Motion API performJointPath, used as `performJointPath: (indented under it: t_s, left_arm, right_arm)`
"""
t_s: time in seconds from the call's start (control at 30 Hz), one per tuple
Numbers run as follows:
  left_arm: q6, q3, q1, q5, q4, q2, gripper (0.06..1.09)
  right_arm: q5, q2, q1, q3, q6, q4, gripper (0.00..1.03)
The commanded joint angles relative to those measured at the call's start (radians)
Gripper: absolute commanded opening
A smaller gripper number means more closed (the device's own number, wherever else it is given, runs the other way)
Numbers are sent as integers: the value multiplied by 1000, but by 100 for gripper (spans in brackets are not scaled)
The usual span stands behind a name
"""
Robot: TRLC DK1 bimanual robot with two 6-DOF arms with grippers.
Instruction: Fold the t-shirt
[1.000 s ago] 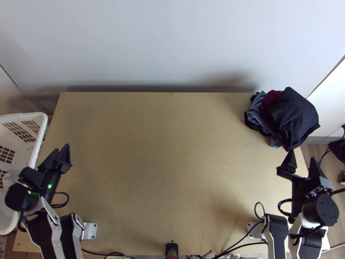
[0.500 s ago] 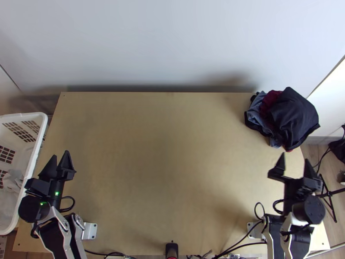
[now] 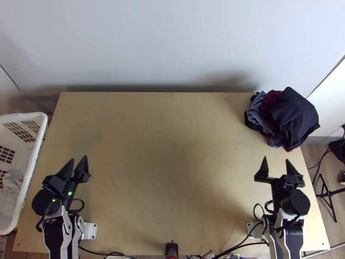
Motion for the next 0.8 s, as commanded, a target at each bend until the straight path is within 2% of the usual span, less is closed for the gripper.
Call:
performJointPath:
  t_s: [0.0, 0.23, 0.37, 0.5, 0.67, 0.77]
  left_arm:
    - [-11, -8, -313, -235, -94, -1, 103]
    - [-25, -8, -415, -241, -111, 0, 104]
    - [-20, -8, -441, -243, -113, -1, 104]
    - [-22, -8, -439, -243, -113, 0, 104]
    - [-22, -8, -439, -243, -113, 0, 104]
    - [-22, -8, -439, -243, -113, 0, 104]
  right_arm:
    - [15, 0, 130, -22, 161, -29, 99]
    - [18, 1, 140, -22, 162, -35, 99]
    - [17, 0, 20, -22, 162, -35, 99]
    - [18, 0, -12, -22, 162, -35, 99]
    - [18, 1, -144, -22, 164, -35, 99]
    - [18, 1, -156, -22, 164, -35, 99]
